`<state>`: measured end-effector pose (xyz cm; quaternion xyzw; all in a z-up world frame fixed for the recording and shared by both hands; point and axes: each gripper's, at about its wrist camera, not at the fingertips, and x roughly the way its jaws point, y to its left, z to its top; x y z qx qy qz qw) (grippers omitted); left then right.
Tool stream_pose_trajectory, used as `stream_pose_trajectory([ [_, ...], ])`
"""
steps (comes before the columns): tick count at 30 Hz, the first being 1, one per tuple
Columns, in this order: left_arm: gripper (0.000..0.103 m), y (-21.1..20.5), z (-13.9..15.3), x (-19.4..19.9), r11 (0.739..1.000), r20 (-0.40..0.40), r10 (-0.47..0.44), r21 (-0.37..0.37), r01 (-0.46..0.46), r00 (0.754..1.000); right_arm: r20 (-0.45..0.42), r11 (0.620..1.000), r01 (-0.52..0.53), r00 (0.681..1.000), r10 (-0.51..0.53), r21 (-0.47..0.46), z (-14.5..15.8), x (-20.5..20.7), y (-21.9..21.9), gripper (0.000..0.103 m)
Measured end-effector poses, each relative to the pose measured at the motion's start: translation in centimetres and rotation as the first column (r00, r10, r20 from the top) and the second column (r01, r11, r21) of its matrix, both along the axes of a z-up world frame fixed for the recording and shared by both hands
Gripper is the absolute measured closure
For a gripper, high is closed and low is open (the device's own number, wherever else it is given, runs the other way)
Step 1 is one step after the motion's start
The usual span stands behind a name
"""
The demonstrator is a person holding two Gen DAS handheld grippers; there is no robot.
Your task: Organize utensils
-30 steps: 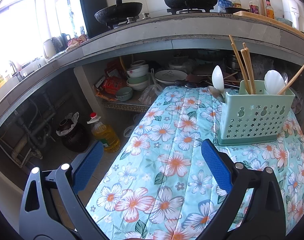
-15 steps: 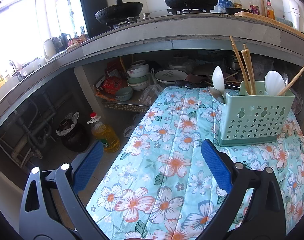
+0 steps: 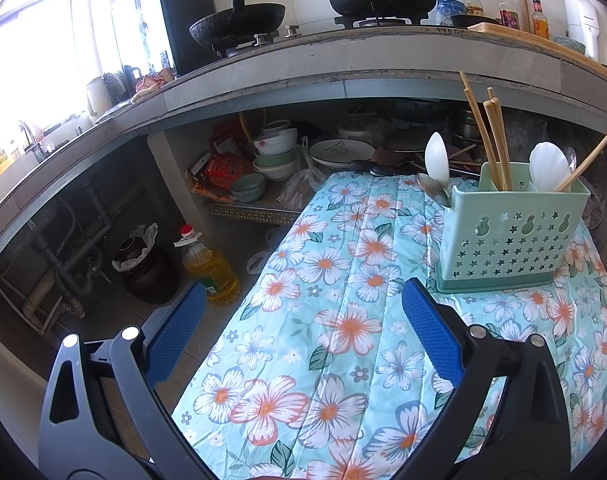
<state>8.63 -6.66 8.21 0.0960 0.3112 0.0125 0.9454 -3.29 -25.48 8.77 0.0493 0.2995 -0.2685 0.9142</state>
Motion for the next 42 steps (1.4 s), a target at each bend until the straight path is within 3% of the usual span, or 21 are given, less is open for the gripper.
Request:
stream_pose_trajectory([
  [42, 0.009, 0.03, 0.07, -0.08, 1.0, -0.002, -0.001, 0.001, 0.001, 1.0, -0.004, 1.0, 0.002, 1.0, -0.002, -0.002, 0.2, -0.01, 0.19, 0.007],
])
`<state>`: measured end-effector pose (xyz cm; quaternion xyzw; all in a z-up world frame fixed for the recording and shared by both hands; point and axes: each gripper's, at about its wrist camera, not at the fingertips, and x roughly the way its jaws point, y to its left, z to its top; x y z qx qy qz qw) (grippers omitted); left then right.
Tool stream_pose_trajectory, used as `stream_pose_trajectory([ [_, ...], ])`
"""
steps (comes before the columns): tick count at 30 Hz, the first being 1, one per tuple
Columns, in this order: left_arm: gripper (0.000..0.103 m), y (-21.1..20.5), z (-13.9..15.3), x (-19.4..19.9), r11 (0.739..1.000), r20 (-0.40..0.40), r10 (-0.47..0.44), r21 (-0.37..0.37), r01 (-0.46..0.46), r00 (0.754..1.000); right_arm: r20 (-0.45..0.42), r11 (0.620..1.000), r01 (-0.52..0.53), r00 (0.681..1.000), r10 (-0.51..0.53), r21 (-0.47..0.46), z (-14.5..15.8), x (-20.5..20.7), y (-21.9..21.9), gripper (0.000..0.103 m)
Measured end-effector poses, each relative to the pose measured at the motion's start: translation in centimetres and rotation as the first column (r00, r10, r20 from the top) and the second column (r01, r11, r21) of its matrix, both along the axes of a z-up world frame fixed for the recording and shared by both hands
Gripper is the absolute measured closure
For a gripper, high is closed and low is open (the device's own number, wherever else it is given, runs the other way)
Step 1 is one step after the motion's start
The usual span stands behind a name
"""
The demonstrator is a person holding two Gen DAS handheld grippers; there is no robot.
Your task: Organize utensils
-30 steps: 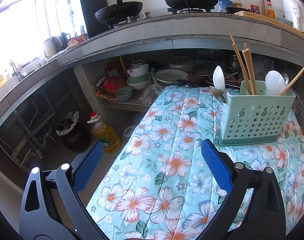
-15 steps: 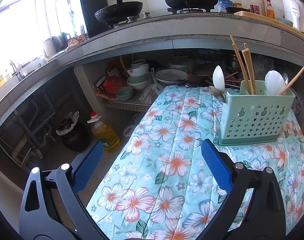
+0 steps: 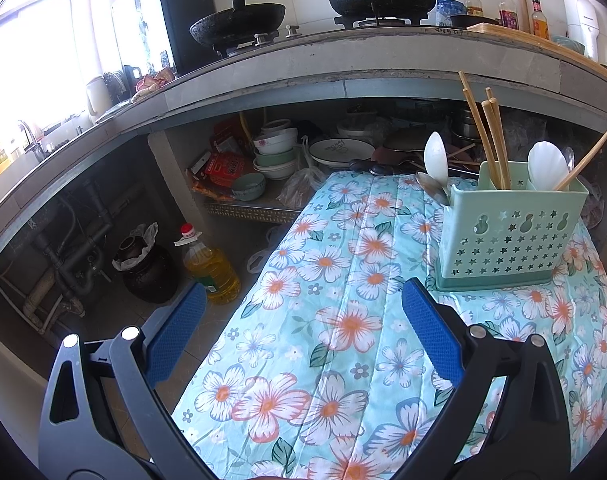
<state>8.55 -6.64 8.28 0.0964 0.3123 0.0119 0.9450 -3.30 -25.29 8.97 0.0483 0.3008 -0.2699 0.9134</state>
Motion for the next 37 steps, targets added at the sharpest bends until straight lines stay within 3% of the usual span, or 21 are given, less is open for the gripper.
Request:
stream_pose_trajectory([
  [37, 0.009, 0.1, 0.22, -0.41, 1.0, -0.001, 0.001, 0.001, -0.001, 1.0, 0.008, 1.0, 0.0, 1.0, 0.0, 0.002, 0.24, -0.15, -0.18, 0.007],
])
